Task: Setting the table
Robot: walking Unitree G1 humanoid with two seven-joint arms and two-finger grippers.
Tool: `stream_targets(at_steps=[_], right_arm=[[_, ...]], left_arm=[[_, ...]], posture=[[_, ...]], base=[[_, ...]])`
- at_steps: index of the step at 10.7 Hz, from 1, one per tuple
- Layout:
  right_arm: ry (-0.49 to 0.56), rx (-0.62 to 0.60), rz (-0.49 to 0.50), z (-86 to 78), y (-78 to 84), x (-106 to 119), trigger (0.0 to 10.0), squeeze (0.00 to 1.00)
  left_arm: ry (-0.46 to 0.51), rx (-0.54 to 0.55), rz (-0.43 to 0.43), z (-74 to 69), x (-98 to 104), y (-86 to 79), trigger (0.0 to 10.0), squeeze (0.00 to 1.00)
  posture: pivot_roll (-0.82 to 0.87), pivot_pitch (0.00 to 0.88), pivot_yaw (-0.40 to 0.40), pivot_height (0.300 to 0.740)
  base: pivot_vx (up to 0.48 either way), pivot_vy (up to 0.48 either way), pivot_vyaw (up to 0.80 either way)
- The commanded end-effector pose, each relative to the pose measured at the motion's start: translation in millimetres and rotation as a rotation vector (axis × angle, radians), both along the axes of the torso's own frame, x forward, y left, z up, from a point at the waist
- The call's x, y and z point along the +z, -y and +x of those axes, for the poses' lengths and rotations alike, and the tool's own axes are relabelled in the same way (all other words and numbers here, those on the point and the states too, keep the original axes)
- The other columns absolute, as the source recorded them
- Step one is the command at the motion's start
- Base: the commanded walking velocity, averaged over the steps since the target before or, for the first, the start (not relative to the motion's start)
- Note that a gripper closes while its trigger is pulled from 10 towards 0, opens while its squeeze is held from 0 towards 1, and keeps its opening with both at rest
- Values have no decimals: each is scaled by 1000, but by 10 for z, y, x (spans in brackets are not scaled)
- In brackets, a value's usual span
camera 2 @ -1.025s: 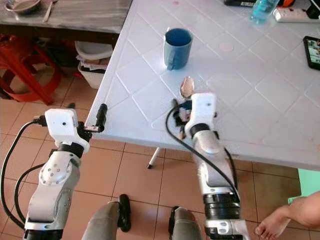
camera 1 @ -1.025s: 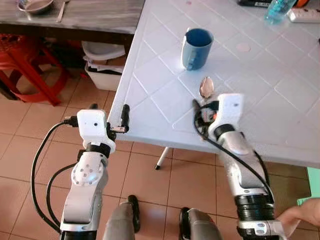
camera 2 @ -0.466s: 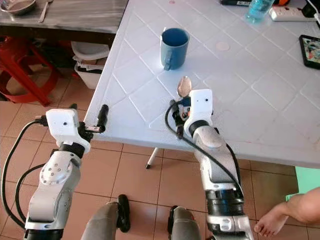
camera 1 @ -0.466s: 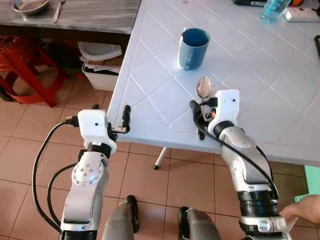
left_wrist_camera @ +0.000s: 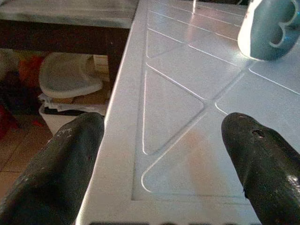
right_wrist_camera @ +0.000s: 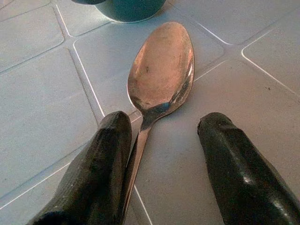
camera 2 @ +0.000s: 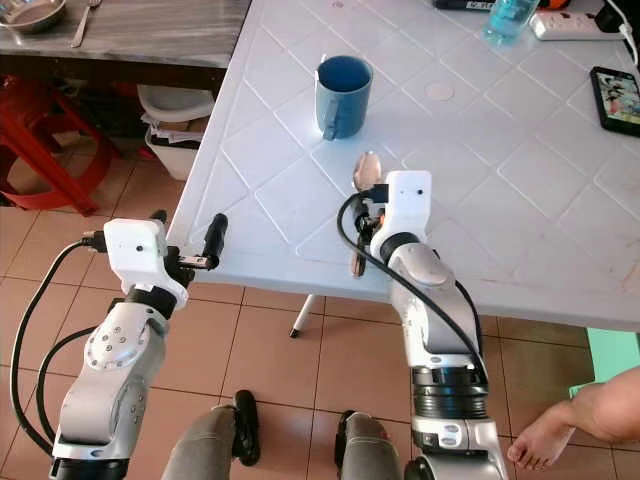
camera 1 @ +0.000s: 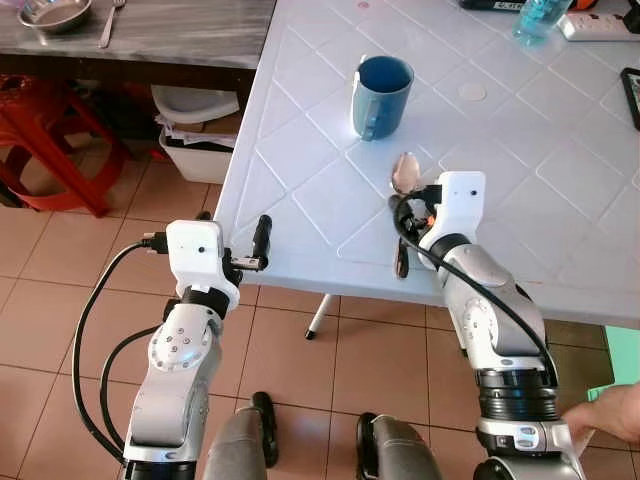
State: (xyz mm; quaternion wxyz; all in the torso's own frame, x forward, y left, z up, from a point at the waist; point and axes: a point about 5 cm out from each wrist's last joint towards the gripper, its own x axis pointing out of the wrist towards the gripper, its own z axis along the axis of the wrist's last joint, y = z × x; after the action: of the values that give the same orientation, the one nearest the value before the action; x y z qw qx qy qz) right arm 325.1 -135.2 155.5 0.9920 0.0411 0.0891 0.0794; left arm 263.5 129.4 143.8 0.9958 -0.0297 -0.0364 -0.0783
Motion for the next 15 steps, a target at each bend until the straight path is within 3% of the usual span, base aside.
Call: stream_targets(at_steps=[1,2,3,4,6,11,12,15], right_arm=[[-176,-1,4,-76,17,-346,0,0],[-198,2,-2,-99,39,-390,0,0],[-211,2,-11,-119,65,-424,0,0],[-218,-1,-9,-124,76,-440,0,0],[-235,-42,-2,-127,132,-490,0,0],[-314,-108,9,-205,224,-666,0,0],[-311,-132,21,-208,235,-670,0,0],[-272,-144,58,-252,160,-643,0,0]], left_arm=[[-36,-30,10,-33,-61,-5,10000,0],[-55,-74,3,-65,-93,11,10000,0],[-73,-196,-25,-142,-122,87,10000,0],[-67,-245,3,-175,-130,138,10000,0],[-66,-244,-9,-162,-118,160,10000,0],[-43,-356,35,-163,-105,202,10000,0],[-35,-347,63,-153,-114,194,10000,0],[-25,-188,115,-22,-106,60,10000,0]], posture=[[-13,262,16,740],[-14,263,15,740],[-14,263,15,740],[-13,264,15,740],[-14,263,15,740],[-11,249,24,740],[-11,247,25,740],[-10,240,26,740]], base=[[0,0,0],[0,0,0],[0,0,0],[0,0,0],[0,0,0],[0,0,0],[0,0,0],[0,0,0]])
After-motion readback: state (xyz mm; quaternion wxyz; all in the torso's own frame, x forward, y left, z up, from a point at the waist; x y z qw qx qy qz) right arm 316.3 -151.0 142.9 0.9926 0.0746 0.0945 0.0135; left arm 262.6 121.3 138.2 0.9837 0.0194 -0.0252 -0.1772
